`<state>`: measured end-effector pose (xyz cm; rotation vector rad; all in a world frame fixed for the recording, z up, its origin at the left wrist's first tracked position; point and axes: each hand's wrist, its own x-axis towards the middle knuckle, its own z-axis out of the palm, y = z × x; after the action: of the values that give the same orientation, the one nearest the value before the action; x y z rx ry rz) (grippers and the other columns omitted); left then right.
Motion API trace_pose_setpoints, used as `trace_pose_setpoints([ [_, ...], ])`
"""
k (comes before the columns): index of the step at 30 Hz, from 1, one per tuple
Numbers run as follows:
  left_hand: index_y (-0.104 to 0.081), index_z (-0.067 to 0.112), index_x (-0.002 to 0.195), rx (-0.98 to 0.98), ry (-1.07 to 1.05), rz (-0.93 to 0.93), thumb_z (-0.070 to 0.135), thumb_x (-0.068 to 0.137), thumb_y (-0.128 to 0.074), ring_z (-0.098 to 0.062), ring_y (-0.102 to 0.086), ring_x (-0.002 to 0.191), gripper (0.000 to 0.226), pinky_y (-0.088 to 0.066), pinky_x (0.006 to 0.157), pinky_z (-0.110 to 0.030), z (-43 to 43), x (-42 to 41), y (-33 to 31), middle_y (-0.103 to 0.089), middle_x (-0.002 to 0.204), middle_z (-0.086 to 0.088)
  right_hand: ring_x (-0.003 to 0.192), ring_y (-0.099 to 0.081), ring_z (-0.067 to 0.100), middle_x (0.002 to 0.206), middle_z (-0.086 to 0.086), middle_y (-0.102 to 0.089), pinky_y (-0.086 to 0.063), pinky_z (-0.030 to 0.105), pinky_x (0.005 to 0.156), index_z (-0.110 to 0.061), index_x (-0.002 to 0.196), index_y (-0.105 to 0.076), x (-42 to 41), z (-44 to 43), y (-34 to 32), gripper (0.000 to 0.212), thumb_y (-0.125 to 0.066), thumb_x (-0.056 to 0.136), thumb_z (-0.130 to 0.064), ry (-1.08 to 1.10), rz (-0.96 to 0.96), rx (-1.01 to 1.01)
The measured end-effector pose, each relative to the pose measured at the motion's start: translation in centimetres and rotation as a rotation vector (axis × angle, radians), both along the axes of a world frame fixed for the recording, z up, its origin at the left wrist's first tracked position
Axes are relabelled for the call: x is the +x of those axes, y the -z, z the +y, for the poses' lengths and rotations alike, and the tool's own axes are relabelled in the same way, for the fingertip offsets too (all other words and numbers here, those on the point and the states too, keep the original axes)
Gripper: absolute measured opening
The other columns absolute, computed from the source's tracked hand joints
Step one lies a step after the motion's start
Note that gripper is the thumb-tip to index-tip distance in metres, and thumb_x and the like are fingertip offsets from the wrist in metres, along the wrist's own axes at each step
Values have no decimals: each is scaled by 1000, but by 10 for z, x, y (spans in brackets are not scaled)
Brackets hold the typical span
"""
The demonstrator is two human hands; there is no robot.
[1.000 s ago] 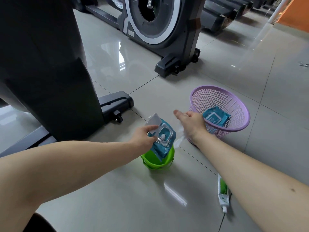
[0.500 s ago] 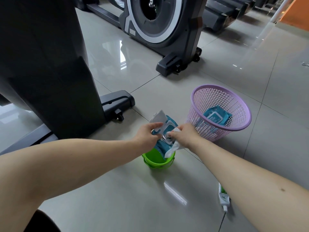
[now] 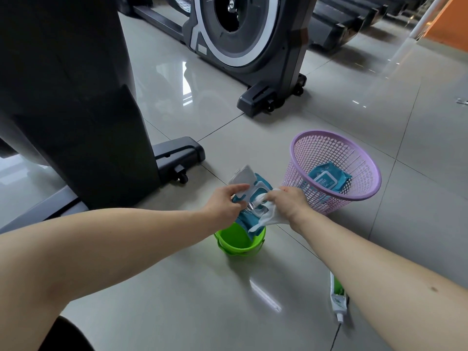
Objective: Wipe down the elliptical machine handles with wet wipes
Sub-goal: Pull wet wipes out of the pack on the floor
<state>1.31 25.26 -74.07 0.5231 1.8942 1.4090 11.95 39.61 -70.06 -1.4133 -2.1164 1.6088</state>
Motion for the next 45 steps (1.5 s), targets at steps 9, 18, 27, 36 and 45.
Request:
trace_pose_setpoints([
  [9,-66,25,135,-41,-59,7,2,92,-68,-23,-67,115,48,-57,100,-40,-10,-1,7,-67,131,0,85,-68,23,99,16,-75,-60,36,76,-6,94,-76,4,0,3,11,-78,84,-10,-174,-141,-6],
  [18,-66,27,134,-13,-36,-18,5,92,-72,-22,-69,113,48,-60,97,-41,-5,0,6,-67,132,2,88,-73,24,88,6,-76,-63,43,84,-16,88,-75,1,-7,8,11,-83,84,-22,-216,-127,176],
  [27,-67,29,133,-21,-40,-23,6,91,-72,-21,-70,109,48,-60,97,-40,-5,-6,4,-68,129,2,86,-64,21,93,5,-68,-51,28,65,-17,93,-64,1,3,-8,12,-60,103,-16,-124,72,118],
  [36,-69,32,130,7,-15,-25,6,89,-74,-22,-71,109,49,-57,100,-41,-2,-7,4,-73,122,-1,87,-62,14,93,0,-62,-51,26,72,-18,93,-58,-8,-2,-20,15,-53,104,-11,-17,249,261],
  [45,-67,25,133,95,-23,-81,-2,91,-71,-24,-71,109,50,-59,97,-39,-4,-19,-11,-70,128,-6,78,-62,14,93,4,-63,-49,12,53,-16,95,-57,-12,-6,-38,13,-54,105,-10,120,427,303],
])
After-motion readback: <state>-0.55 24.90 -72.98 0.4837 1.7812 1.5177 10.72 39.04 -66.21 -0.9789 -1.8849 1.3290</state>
